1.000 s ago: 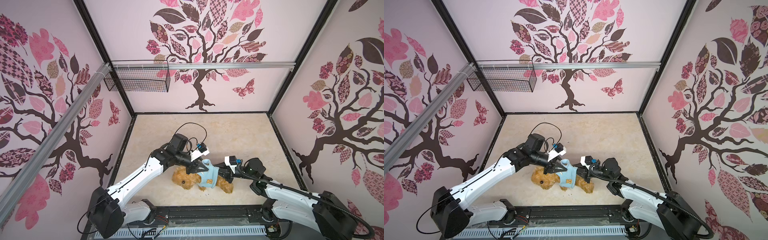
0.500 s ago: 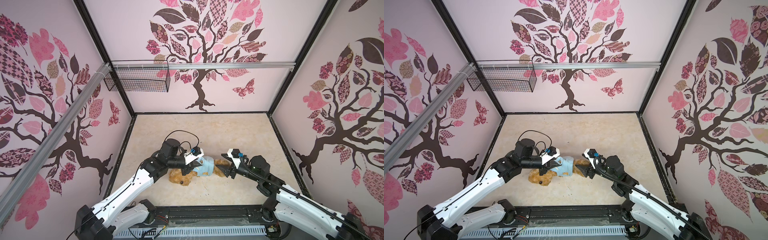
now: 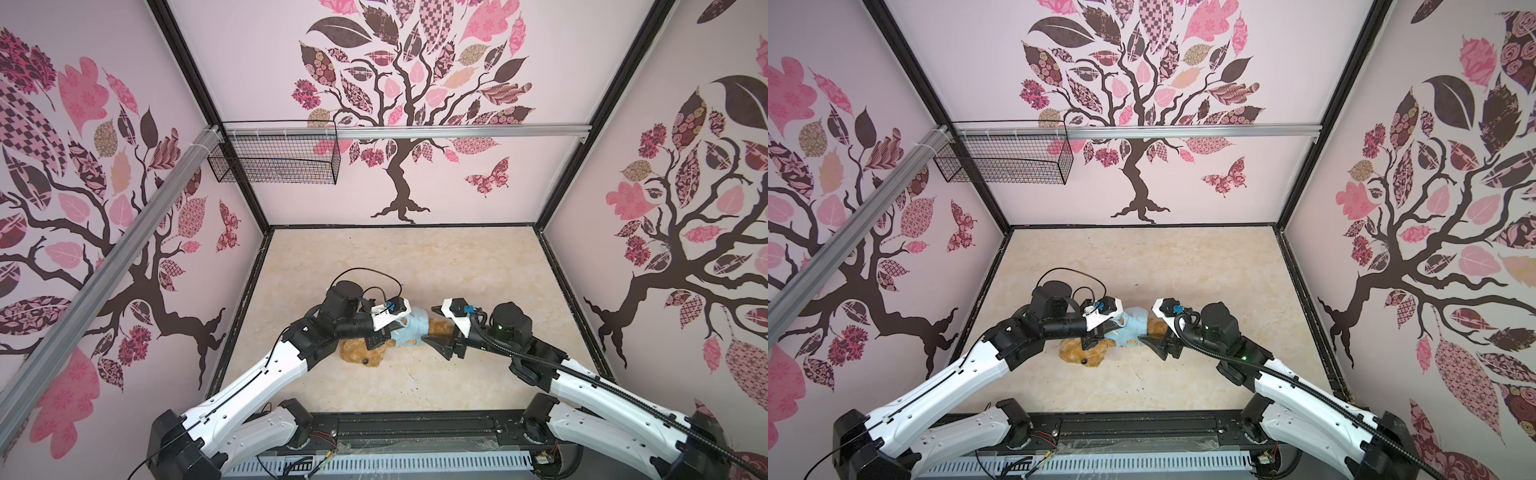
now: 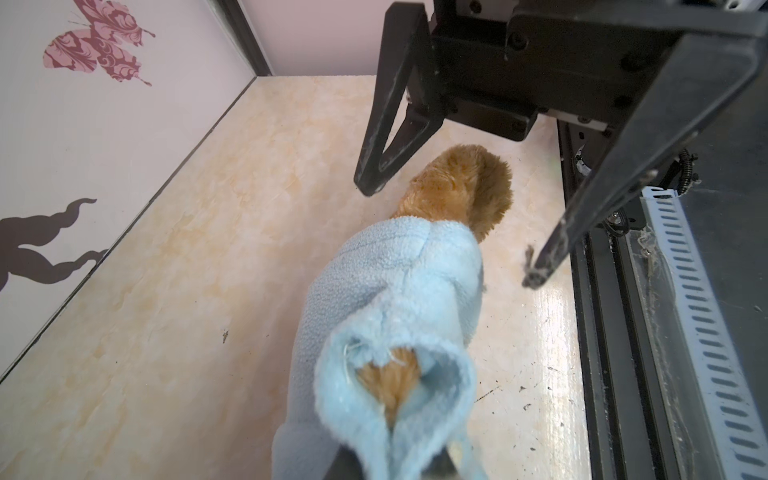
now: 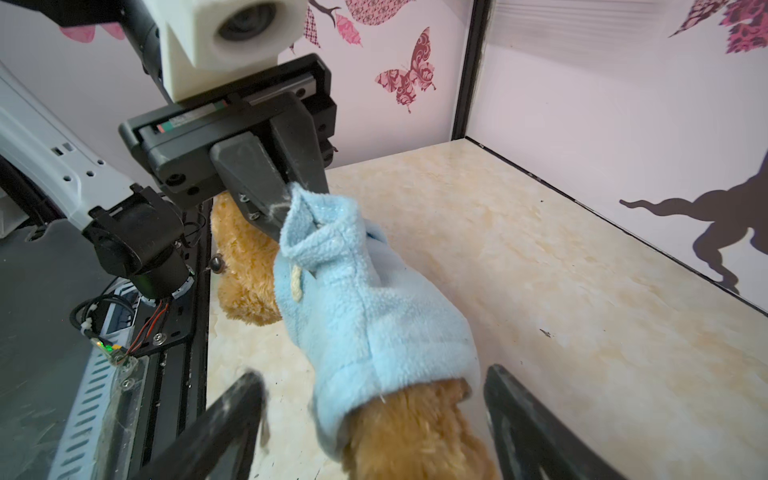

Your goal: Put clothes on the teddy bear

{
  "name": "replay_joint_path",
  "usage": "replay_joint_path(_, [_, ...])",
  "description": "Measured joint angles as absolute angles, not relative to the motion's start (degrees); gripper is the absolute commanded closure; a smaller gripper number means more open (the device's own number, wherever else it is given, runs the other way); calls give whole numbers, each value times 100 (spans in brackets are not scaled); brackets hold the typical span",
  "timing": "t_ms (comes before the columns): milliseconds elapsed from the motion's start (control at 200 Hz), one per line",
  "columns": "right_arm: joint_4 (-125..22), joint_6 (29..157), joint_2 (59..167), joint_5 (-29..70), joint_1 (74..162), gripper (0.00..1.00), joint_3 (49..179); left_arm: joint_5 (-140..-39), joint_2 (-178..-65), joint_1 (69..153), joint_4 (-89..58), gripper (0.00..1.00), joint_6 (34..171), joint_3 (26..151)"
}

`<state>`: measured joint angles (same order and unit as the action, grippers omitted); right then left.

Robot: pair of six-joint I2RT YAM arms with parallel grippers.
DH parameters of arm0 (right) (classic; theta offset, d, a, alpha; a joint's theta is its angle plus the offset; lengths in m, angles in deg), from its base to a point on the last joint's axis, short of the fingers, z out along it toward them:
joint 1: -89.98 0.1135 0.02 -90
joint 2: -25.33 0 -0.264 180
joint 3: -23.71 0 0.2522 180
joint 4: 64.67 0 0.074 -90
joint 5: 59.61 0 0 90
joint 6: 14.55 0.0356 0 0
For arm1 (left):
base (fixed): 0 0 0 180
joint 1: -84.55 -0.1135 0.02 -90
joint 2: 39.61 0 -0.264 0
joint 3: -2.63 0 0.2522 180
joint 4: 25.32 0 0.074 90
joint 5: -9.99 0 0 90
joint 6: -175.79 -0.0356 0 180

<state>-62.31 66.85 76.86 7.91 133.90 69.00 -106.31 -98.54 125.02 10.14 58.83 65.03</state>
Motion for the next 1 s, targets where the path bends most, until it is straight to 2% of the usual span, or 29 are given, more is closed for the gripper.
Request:
replay_joint_path(150, [-6458,6641,8163,686,13418,12,6917,-10620,-9870,12567,996,94,5881,6503])
replay_joint_path(340, [-6843,6602,8541,798,13418,22,6860,-10712,-9870,12602,983,94,5879,6473])
replay_joint_path(425, [-7107,6521,8600,804,13418,39,6745,-10775,-9867,12607,955,93,5877,6416])
replay_joint_path(520, [-7344,6470,8724,728,13418,66,6629,-10817,-9867,12607,959,92,5879,6381])
replay_joint_path(615, [-7490,6468,8808,684,13457,80,6543,-10841,-9867,12607,990,80,5872,6350])
replay_joint_path(700, [-7639,6416,8801,693,13481,82,6423,-10915,-9852,12611,1055,61,5855,6350])
replay_joint_path(780, [-7739,6339,8770,774,13479,82,6227,-11011,-9778,12620,1195,49,5809,6353])
replay_joint_path(930, [-7842,6184,8687,890,13475,82,5765,-10954,-9452,12635,1637,47,5687,6364])
replay_joint_path(1000, [-7868,6134,8637,903,13475,82,5658,-10826,-9258,12661,1803,54,5689,6374])
